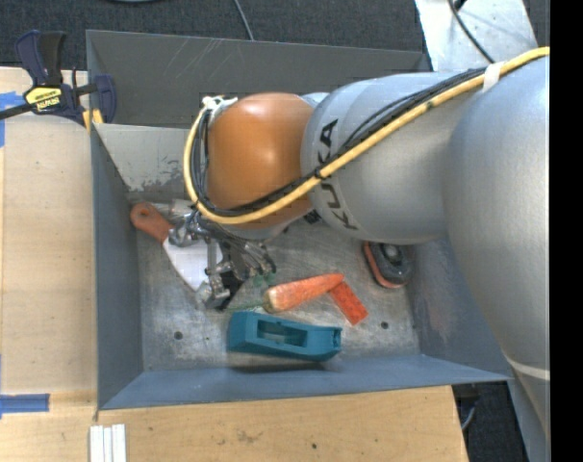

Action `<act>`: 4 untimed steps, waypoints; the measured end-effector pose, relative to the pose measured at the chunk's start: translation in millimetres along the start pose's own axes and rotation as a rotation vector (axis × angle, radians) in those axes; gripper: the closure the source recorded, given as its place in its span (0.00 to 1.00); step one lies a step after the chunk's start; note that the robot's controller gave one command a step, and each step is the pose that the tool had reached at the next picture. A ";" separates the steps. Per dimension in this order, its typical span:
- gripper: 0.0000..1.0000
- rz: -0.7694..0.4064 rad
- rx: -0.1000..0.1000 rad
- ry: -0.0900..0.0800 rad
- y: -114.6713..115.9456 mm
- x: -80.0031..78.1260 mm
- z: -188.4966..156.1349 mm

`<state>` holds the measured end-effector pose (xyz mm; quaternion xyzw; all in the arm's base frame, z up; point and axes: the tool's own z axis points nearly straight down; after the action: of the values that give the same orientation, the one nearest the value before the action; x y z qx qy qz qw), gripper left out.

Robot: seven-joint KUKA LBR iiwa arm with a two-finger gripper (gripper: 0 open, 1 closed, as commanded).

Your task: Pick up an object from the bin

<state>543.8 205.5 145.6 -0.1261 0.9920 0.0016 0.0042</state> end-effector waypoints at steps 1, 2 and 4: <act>0.00 -0.264 0.001 0.009 -75.3 6.5 17.0; 0.00 -0.333 0.003 0.006 -89.8 -3.9 16.9; 1.00 -0.509 0.003 -0.010 -73.8 -21.1 57.1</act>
Offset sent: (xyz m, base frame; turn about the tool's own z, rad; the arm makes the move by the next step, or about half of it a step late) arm 0.0345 -0.0634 -0.0178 -0.4455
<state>583.2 139.5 88.5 -0.3718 0.9283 -0.0003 0.0095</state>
